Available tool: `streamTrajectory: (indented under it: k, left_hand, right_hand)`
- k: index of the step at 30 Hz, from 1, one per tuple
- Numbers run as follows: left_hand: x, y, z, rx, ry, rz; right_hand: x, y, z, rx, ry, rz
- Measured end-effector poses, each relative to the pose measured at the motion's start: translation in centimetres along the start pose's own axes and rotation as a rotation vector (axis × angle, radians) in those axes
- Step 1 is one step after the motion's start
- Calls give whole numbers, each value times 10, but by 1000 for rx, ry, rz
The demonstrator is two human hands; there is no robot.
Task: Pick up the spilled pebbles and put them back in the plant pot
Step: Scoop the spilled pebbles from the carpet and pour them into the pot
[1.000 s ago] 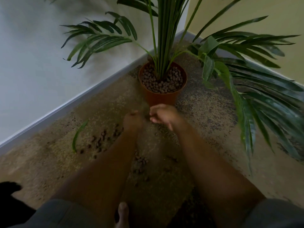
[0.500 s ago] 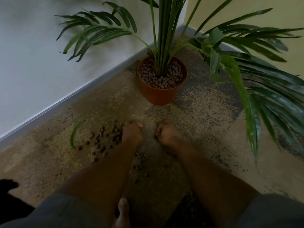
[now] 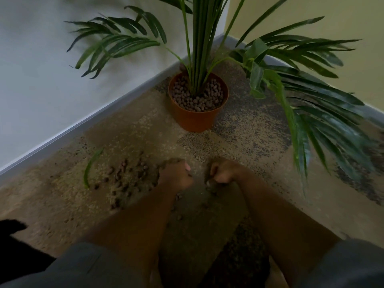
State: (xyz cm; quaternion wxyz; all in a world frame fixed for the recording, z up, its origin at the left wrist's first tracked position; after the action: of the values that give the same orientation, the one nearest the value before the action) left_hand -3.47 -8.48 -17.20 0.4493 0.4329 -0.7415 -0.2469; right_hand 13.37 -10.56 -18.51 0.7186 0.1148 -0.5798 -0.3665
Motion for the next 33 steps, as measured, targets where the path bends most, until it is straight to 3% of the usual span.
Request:
streamTrajectory:
  k: [3,9,14,23,33]
  left_hand:
    - [7,0,-3,-87,-26,-1]
    - [18,-24,-12,-205,-50,253]
    - [33,-39,-17,-308,-147,226]
    - [33,-35,-26,-129,-277,132]
    - [21,-30,-10,197,-154,24]
  right_hand:
    - [5,-10,-3,57,39,34]
    - [14,-41,16,219,189,-10]
    - [22,-57,34,248,312,-40]
    - [35,-55,49,31,458,-134]
    - [31,-26,46,-22,389,-354]
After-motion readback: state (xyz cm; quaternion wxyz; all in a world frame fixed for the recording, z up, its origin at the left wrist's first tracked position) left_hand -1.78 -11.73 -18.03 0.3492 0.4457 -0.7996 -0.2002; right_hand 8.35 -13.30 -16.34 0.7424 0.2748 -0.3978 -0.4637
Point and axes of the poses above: each hand's wrist, its own x-axis away from the middle knuckle, its own y-axis out of the back of the hand, z = x × y, the point moved 10 cm from there along -x, towards the middle knuckle, and after that the axes turned 3 degrees about z, right-handed, at the moved point
